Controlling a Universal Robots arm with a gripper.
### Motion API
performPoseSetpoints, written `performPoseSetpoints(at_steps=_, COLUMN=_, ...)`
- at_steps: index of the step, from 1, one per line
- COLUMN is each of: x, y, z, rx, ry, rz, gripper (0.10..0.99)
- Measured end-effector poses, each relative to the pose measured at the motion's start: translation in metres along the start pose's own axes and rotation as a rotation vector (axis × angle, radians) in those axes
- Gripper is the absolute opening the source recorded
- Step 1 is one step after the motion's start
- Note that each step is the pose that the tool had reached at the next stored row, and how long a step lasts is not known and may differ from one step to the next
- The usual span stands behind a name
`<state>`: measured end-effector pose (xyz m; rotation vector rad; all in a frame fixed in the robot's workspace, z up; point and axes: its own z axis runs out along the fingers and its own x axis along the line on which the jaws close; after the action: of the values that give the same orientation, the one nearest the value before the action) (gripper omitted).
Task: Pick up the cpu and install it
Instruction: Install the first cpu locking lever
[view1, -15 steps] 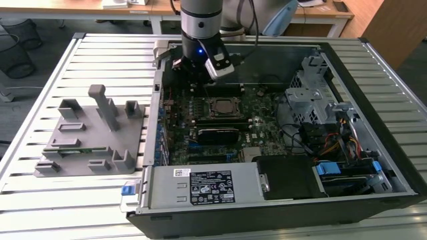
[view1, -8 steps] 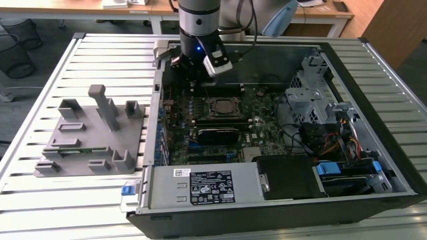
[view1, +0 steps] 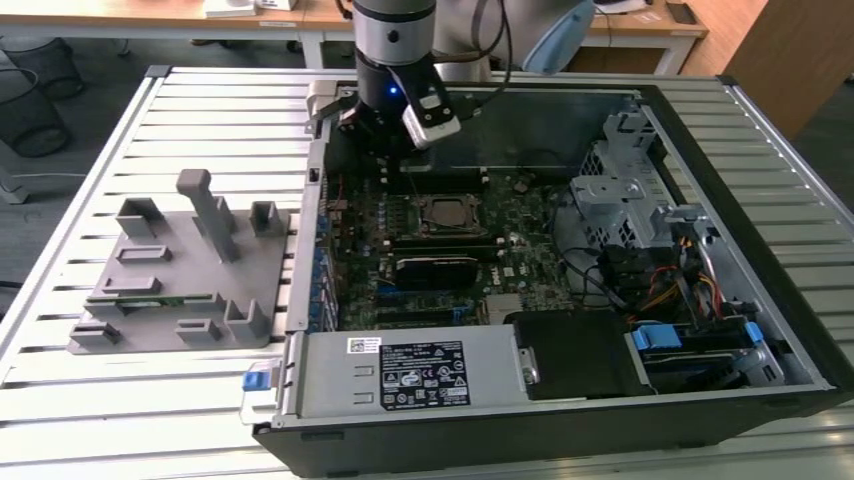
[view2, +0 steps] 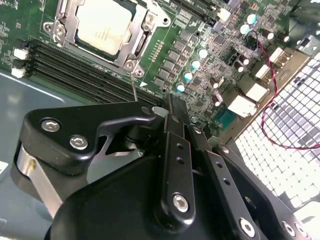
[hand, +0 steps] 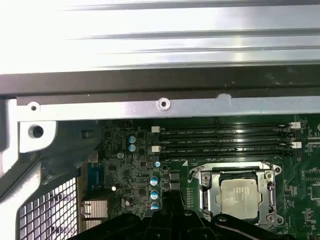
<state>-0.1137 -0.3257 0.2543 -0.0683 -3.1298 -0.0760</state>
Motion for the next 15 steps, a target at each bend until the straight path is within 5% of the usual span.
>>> performPoseSetpoints(at_steps=9, x=0.0006, y=0.0124, z=0.0006, rx=0.0, ry=0.0001, rz=-0.002, gripper=0.106)
performPoseSetpoints(at_steps=15, x=0.0006, y=0.0134, z=0.0006, rx=0.0, ry=0.0, rz=-0.003, gripper=0.106)
